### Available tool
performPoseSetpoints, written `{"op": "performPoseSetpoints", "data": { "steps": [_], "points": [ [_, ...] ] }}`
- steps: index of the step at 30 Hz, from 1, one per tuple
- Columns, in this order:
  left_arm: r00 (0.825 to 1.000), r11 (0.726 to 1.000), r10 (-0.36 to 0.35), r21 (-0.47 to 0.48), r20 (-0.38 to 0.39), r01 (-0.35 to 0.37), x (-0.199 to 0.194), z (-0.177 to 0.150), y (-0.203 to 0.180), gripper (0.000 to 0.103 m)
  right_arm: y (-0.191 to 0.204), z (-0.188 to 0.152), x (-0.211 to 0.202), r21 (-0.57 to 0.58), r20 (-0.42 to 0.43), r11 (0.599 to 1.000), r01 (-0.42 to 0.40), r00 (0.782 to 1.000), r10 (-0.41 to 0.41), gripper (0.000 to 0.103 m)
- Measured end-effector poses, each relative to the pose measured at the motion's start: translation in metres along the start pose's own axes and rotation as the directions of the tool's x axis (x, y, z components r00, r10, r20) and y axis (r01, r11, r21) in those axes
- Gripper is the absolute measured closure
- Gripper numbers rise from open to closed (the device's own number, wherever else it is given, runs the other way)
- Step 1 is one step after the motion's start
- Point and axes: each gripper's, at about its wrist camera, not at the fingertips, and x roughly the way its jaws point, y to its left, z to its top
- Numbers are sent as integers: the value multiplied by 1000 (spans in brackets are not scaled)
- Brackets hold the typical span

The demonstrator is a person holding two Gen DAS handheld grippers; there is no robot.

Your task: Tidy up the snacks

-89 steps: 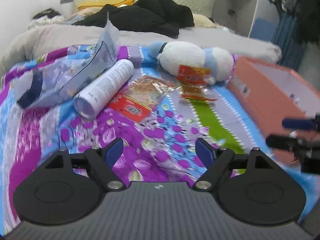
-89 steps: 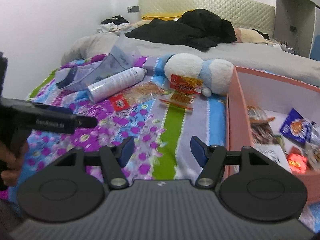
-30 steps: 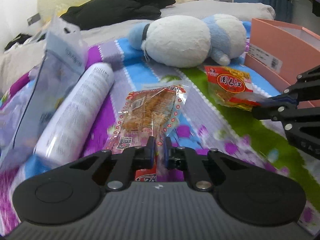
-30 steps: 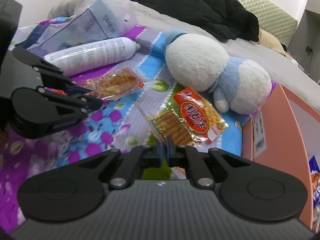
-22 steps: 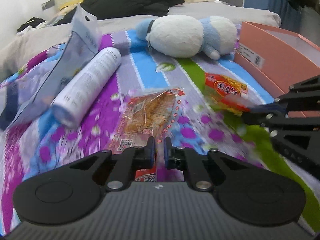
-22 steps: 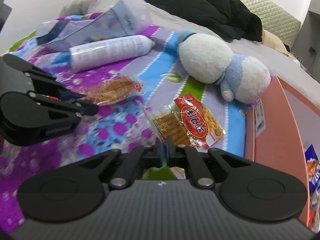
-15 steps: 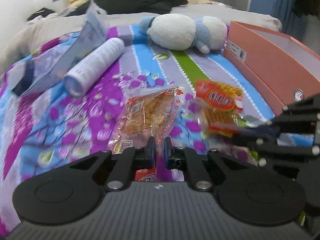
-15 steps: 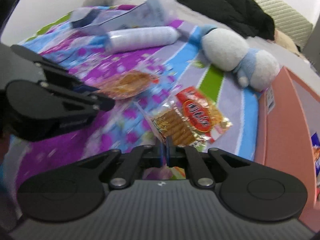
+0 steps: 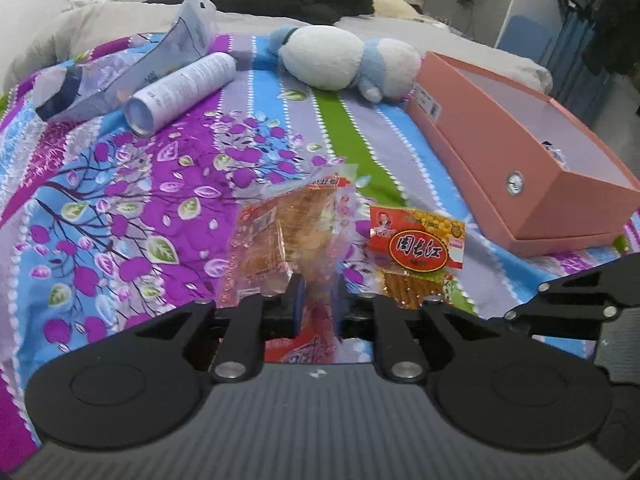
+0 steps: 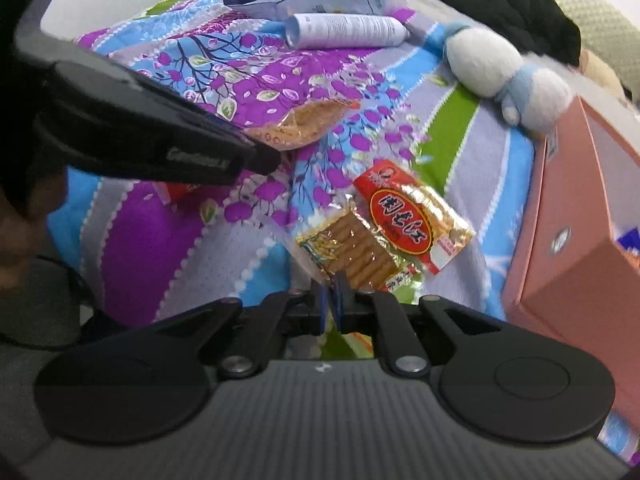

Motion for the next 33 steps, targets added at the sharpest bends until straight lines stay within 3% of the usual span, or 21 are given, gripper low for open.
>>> {"op": "performPoseSetpoints", "data": {
  "steps": [1, 2, 3, 5, 7, 12, 18, 22, 25, 30, 33],
  "points": [
    [1000, 1000, -17, -10, -6, 17, -2, -1, 1, 55, -1, -1, 0, 14, -8, 1000, -12, 1000, 12, 91],
    [999, 999, -33, -21, -2, 33, -5, -1, 1, 34, -3, -2, 0, 30, -18, 999, -21, 1000, 22, 83],
    [999, 999, -41, -31, 13, 42, -8, -1, 3, 23, -4, -2, -1, 49, -23, 998, -28, 999, 29, 74],
    [998, 997, -51, -55, 45, 53, -17, -1, 6, 21, -8, -1, -6, 91, -12, 995, -50, 999, 51, 40],
    [996, 994, -69, -78, 64, 73, -21, 2, 12, 18, -9, 0, -11, 106, 13, 992, -69, 998, 68, 29],
    [993, 984, -90, -150, 72, 100, -11, 11, 36, 12, -15, 0, -16, 164, 63, 985, -55, 997, 45, 27],
    [998, 993, -61, -102, 30, 64, 11, 16, 46, 11, -25, 4, -1, 334, 80, 942, 12, 996, -41, 24],
    [999, 993, -50, -109, 5, 50, 23, 14, 54, 11, -23, 9, -7, 355, 124, 934, -51, 992, 7, 24],
    [999, 990, -50, -135, -5, 49, 29, 13, 62, 11, -22, 12, -12, 373, 127, 927, -46, 992, -2, 24],
    [998, 985, -60, -161, -17, 56, 38, 13, 70, 11, -43, 8, -10, 543, 130, 840, -8, 989, -75, 24],
    [996, 984, -82, -160, -22, 78, 43, 14, 71, 11, -53, 3, 5, 616, 71, 784, 73, 987, -147, 24]
  ]
}}
